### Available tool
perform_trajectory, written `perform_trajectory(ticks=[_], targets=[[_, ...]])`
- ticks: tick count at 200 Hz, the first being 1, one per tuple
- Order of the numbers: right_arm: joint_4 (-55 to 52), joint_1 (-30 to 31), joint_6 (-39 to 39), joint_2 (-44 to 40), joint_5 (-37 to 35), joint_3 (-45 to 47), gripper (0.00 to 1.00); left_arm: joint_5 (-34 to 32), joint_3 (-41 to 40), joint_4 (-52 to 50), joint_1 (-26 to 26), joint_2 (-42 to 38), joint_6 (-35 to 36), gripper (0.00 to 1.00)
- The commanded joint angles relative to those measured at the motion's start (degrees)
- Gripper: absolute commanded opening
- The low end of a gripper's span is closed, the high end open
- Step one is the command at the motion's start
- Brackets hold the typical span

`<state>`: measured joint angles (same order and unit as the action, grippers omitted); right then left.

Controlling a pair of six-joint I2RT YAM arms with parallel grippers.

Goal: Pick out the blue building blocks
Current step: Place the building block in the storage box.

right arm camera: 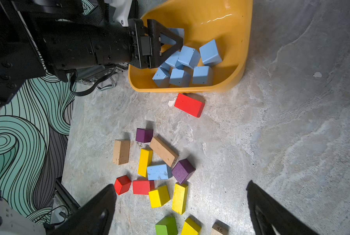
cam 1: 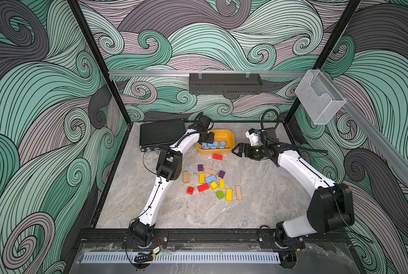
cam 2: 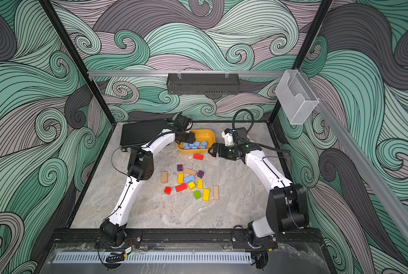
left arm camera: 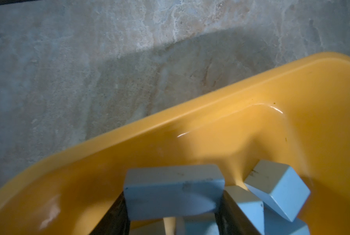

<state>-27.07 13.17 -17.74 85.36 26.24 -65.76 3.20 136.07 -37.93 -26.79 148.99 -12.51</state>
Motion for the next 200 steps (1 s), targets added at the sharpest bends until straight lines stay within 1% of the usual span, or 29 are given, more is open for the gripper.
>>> perform_trajectory(ticks=[1,11,36,63,98,144,200], targets=[[-0.2,-0.3,0.9,-1.8,0.9,-1.3,1.0,1.1,1.4,-1.0,0.3,-1.3,-1.1,0.57],[-0.4,-0.3,0.9,-2.2,0.8,-1.3,1.0,1.5,0.9,-0.8,0.3,-1.8,-1.2,0.6],[-0.9,-0.3,0.9,-3.5,0.4,-0.9,1.0,2.3,-0.6,-0.3,0.3,-3.0,-1.5,0.64],[-1.3,-0.3,1.0,-4.7,0.1,-0.6,1.0,3.5,-1.5,-0.7,0.3,-3.5,-1.6,0.71],[-1.8,-0.2,1.1,-5.3,0.1,-1.0,1.0,5.0,-4.1,-0.9,0.3,-5.1,-2.3,0.76],[-2.3,-0.3,1.0,-6.1,0.2,-0.6,1.0,5.8,-9.1,0.6,0.3,-8.7,-3.3,0.76],[-2.6,-0.2,0.9,-7.8,0.1,-0.1,1.0,7.8,-11.6,0.9,0.2,-11.9,-5.4,0.75]])
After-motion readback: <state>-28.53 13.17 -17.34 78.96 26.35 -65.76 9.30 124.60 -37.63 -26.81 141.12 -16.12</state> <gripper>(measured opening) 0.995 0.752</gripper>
